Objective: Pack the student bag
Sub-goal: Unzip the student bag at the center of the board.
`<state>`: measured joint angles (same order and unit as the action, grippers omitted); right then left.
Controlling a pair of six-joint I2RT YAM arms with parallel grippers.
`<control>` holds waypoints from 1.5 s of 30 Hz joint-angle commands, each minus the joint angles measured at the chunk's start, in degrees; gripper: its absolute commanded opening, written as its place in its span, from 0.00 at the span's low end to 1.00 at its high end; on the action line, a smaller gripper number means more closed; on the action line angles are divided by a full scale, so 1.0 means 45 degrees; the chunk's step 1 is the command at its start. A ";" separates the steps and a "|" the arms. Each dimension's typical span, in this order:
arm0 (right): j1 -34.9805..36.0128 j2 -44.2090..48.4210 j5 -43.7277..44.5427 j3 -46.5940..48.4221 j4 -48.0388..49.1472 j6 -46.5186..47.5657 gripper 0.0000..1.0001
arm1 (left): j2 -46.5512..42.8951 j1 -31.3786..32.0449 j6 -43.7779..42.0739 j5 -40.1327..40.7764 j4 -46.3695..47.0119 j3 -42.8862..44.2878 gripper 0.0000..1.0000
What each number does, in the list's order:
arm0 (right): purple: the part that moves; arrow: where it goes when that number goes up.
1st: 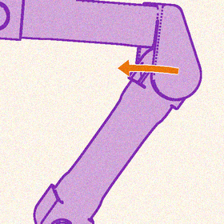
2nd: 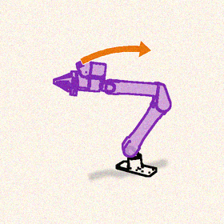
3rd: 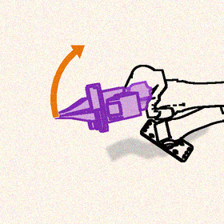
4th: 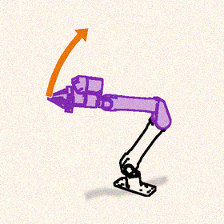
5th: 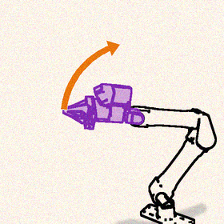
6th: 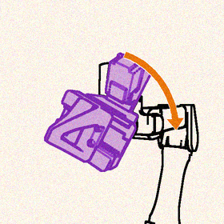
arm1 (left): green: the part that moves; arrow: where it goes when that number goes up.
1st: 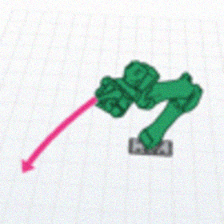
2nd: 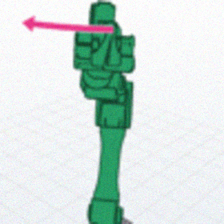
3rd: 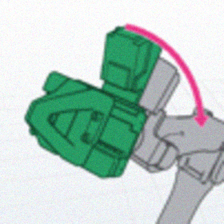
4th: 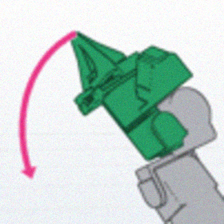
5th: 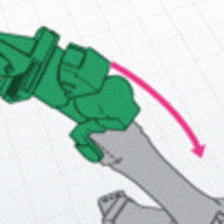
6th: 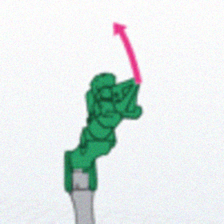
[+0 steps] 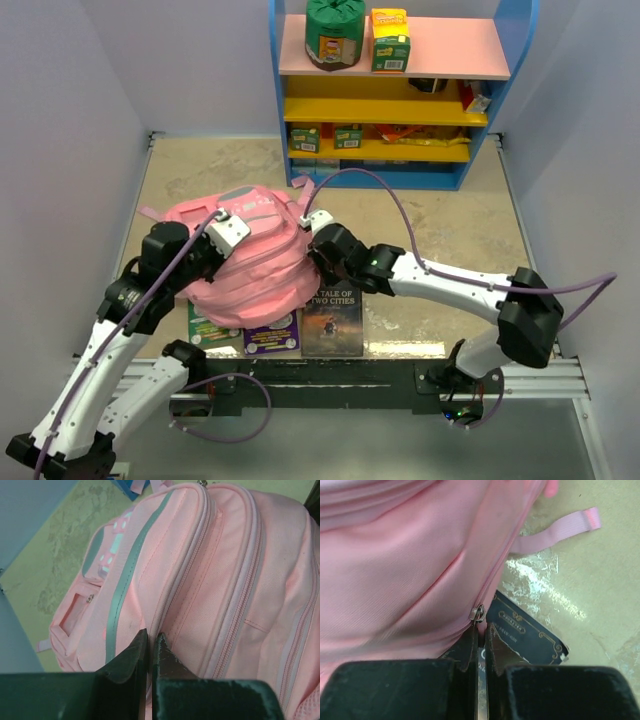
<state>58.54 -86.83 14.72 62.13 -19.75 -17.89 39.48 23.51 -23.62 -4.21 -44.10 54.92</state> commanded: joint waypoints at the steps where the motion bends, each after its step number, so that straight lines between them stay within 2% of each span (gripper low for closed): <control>1: 0.0271 0.1810 -0.0906 -0.0505 -0.0473 0.0187 0.00 | -0.0278 0.0011 0.0248 0.0757 0.3392 -0.0757 0.00; 5: 0.1224 0.2674 -0.1357 -0.0408 -0.0729 -0.0515 0.00 | -0.0337 0.0011 0.0404 0.1754 0.3901 -0.1266 0.00; 10: 0.2886 0.1406 0.0942 -0.0798 -0.1276 -0.2174 0.00 | -0.0025 -0.0184 0.0931 0.1483 0.3803 -0.0974 0.00; 14: 0.2967 0.1423 0.1728 -0.0545 -0.1646 -0.2606 0.00 | 0.0015 -0.0302 0.1283 0.1015 0.3531 -0.0778 0.00; 18: 0.1994 0.1172 0.1417 -0.0740 -0.1432 -0.2315 0.00 | -0.0257 -0.0360 0.1477 0.0704 0.3315 -0.1089 0.00; 20: 0.0691 0.0995 0.0719 -0.0682 -0.1044 -0.1827 0.00 | -0.0376 -0.0438 0.1614 0.0410 0.3334 -0.1265 0.00; 23: -0.0369 0.0858 0.0245 -0.0565 -0.0244 -0.1085 0.00 | -0.0357 -0.0439 0.1907 0.0484 0.3490 -0.1519 0.00; 29: -0.0725 -0.0390 -0.0107 -0.0271 0.0169 -0.0868 0.00 | 0.1711 0.0378 0.2573 -0.0140 0.4172 -0.1831 0.00; 35: -0.0744 -0.0024 0.0069 -0.0251 0.0461 -0.0966 0.00 | 0.3392 0.0772 0.4054 0.1515 0.5736 -0.1776 0.00; 40: -0.0744 0.0407 -0.0828 -0.0485 0.0833 -0.0888 0.00 | 0.4583 0.0363 0.5072 0.1638 0.6243 -0.0741 0.00; 43: -0.0744 0.0973 -0.3243 -0.0797 0.1709 -0.0869 0.00 | 0.5267 0.0265 0.5072 0.1697 0.6517 -0.0076 0.00; 44: -0.0744 0.1129 -0.4721 -0.0876 0.2177 -0.0810 0.00 | 0.5597 0.0245 0.5092 0.1600 0.6537 0.0196 0.00; 45: -0.0744 0.1459 -0.5200 -0.1031 0.2317 -0.0790 0.00 | 0.5697 0.0245 0.5092 0.1541 0.6576 0.0257 0.00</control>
<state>54.37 -86.52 8.19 57.95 -18.24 -22.33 61.65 26.26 -2.04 -2.85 -35.88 49.54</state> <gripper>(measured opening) 0.033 0.062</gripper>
